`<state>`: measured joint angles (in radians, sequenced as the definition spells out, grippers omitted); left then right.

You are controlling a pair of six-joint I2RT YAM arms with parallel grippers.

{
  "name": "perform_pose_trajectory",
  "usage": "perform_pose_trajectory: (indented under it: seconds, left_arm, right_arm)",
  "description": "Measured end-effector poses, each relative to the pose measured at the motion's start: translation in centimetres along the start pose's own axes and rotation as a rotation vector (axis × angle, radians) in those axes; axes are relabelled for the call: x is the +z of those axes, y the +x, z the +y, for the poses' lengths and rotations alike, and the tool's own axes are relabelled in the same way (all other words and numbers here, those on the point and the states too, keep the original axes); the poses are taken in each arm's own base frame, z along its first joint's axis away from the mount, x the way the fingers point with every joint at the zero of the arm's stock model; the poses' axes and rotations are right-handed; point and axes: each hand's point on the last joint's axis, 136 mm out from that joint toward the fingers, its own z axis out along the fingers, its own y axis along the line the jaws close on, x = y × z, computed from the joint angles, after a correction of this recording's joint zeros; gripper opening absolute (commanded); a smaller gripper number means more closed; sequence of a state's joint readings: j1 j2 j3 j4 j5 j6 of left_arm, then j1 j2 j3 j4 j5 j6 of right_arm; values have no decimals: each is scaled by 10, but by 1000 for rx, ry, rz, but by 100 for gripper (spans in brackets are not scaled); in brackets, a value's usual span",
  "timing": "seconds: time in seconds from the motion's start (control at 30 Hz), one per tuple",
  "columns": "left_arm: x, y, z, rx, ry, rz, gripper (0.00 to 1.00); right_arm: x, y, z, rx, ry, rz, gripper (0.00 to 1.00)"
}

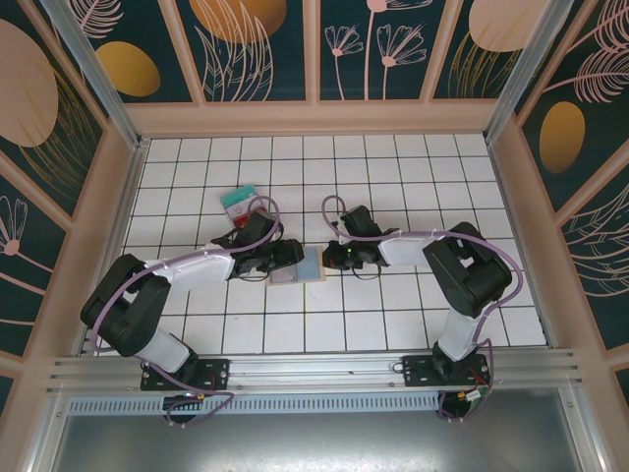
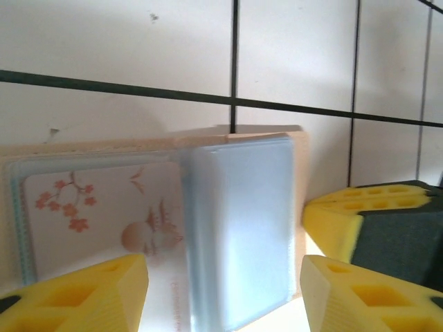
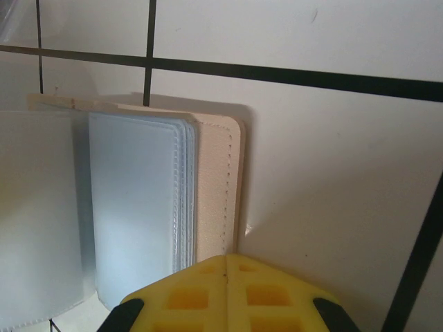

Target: Take the credit cards out of the card holder

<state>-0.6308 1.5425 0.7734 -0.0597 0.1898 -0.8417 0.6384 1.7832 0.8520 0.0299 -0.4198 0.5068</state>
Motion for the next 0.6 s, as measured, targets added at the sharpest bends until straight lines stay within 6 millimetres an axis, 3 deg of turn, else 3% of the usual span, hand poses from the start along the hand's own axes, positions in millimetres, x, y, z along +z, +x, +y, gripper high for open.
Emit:
perform_pose_trajectory:
  seconds: [0.17, 0.4, 0.6]
  left_arm:
    - [1, 4, -14, 14, 57, 21, 57]
    - [11, 18, -58, 82, 171, 75, 50]
    - [10, 18, -60, 82, 175, 57, 41]
  right_arm:
    - [0, 0, 0, 0, 0, 0, 0]
    - [0, 0, 0, 0, 2, -2, 0]
    - [-4, -4, -3, 4, 26, -22, 0]
